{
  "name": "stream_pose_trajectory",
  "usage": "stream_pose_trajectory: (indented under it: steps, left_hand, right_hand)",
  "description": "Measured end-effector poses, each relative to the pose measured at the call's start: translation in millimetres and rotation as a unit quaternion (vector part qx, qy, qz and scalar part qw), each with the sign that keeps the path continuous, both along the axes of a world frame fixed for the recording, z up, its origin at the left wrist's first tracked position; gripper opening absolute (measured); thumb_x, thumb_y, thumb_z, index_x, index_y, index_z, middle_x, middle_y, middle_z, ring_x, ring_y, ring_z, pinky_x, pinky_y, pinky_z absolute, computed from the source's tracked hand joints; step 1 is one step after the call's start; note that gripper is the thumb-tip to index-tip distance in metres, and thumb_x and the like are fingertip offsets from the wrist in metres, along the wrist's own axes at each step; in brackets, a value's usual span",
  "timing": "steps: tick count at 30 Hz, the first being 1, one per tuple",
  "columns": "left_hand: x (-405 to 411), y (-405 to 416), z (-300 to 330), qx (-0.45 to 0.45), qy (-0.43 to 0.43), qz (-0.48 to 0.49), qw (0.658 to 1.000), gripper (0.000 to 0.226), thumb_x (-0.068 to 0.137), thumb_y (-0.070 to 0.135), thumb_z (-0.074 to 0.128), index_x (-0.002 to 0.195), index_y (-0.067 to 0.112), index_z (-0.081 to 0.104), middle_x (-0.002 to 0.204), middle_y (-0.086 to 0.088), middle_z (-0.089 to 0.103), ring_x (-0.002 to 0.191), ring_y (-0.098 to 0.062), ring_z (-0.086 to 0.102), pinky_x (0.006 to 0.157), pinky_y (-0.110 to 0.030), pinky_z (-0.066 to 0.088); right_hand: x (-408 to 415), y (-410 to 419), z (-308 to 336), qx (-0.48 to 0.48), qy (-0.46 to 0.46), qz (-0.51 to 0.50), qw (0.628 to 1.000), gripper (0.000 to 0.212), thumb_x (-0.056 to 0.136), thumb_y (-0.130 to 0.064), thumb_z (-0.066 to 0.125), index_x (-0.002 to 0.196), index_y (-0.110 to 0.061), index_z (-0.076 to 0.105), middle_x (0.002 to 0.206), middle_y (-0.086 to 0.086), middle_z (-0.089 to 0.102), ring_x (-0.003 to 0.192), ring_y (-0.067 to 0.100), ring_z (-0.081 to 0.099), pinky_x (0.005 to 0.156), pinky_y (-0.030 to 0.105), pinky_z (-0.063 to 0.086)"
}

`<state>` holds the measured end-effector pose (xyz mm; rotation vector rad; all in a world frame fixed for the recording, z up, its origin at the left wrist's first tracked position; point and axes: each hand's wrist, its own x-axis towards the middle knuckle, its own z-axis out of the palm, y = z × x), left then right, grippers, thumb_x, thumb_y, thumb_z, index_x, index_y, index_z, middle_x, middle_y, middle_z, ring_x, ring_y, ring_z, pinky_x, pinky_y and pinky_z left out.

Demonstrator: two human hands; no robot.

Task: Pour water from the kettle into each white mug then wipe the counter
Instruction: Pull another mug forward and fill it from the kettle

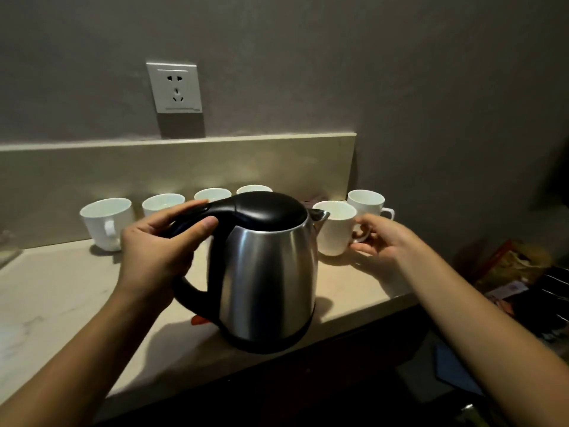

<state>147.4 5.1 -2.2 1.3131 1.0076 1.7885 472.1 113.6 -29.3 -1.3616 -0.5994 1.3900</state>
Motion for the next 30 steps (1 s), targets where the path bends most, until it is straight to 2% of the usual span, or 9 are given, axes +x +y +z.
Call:
stream_pose_trajectory:
  steps: [1,6,8,11,13,17,20,24,30]
  left_hand:
    - [-5.7,-5.5,2.5,0.002,0.005,0.002,1.000,0.039,0.065,0.016,0.073,0.103,0.014,0.072,0.055,0.014,0.064,0.044,0.005,0.050,0.047,-0.007,0.038]
    - [-46.1,-32.6,15.6,0.009,0.045,0.033,0.998,0.031,0.057,0.034,0.077,0.088,0.036,0.079,0.055,0.009,0.063,0.040,-0.006,0.036,0.041,-0.016,0.029]
    - [-64.9,-41.7,22.0,0.014,0.065,0.043,0.997,0.045,0.049,0.051,0.084,0.091,0.036,0.078,0.054,0.009,0.062,0.038,-0.005,0.037,0.040,-0.019,0.027]
    - [-96.7,-55.0,34.4,-0.005,0.104,0.062,0.993,0.071,0.038,0.074,0.083,0.099,0.037,0.076,0.053,0.009,0.060,0.037,-0.003,0.038,0.042,-0.027,0.022]
    - [-118.0,-65.7,42.4,-0.027,0.148,0.085,0.985,0.077,0.037,0.080,0.080,0.102,0.039,0.074,0.059,0.012,0.065,0.043,-0.002,0.050,0.042,-0.019,0.035]
    - [-141.9,-87.6,53.7,0.002,0.201,0.154,0.967,0.065,0.050,0.065,0.086,0.107,0.034,0.075,0.091,-0.006,0.077,0.076,-0.023,0.068,0.076,-0.037,0.055]
    - [-150.5,-101.7,65.5,0.022,0.252,0.198,0.947,0.045,0.057,0.051,0.084,0.098,0.034,0.078,0.083,0.012,0.077,0.068,-0.001,0.068,0.066,-0.015,0.054]
    - [-162.1,-110.4,83.6,0.009,0.328,0.228,0.917,0.037,0.060,0.033,0.082,0.096,0.029,0.074,0.080,0.023,0.074,0.071,0.006,0.066,0.070,-0.010,0.050]
    - [-170.7,-113.1,106.8,-0.017,0.424,0.219,0.879,0.050,0.058,0.034,0.081,0.105,0.019,0.072,0.091,0.004,0.073,0.082,-0.001,0.071,0.074,-0.010,0.051]
  right_hand:
    - [2.0,-5.3,2.6,-0.003,-0.014,0.011,1.000,0.009,0.079,-0.008,0.067,0.085,-0.004,0.060,0.068,0.013,0.062,0.057,0.022,0.067,0.059,0.035,0.056]
    - [-1.3,-30.7,15.2,0.018,-0.034,0.071,0.997,0.009,0.083,-0.005,0.061,0.091,-0.003,0.059,0.087,0.014,0.056,0.092,0.030,0.064,0.056,0.042,0.059]
    - [-9.8,-40.5,19.8,0.026,-0.043,0.118,0.992,0.001,0.084,-0.005,0.058,0.084,-0.004,0.057,0.083,0.012,0.053,0.084,0.028,0.063,0.058,0.043,0.059]
    - [-29.2,-52.8,26.4,0.022,-0.054,0.187,0.981,0.015,0.084,-0.006,0.058,0.069,-0.007,0.056,0.069,0.012,0.059,0.062,0.023,0.067,0.053,0.037,0.060]
    - [-47.3,-60.7,29.4,0.021,-0.052,0.229,0.972,0.016,0.083,-0.007,0.059,0.067,-0.006,0.058,0.062,0.012,0.064,0.055,0.021,0.067,0.057,0.038,0.059]
    - [-93.3,-65.8,24.3,0.035,-0.057,0.300,0.952,0.018,0.083,-0.008,0.061,0.068,-0.005,0.070,0.069,0.013,0.065,0.061,0.024,0.067,0.066,0.042,0.058]
    - [-132.8,-67.7,14.6,0.033,-0.041,0.333,0.941,0.004,0.084,-0.008,0.060,0.087,-0.005,0.062,0.080,0.016,0.062,0.067,0.025,0.065,0.065,0.041,0.060]
    - [-175.5,-65.5,7.6,0.013,-0.017,0.372,0.928,0.015,0.087,-0.009,0.059,0.099,0.000,0.059,0.092,0.021,0.063,0.074,0.029,0.066,0.060,0.040,0.061]
    - [-227.0,-61.8,7.5,0.037,-0.039,0.418,0.907,0.008,0.086,-0.007,0.057,0.083,-0.002,0.061,0.081,0.018,0.064,0.051,0.020,0.065,0.073,0.042,0.059]
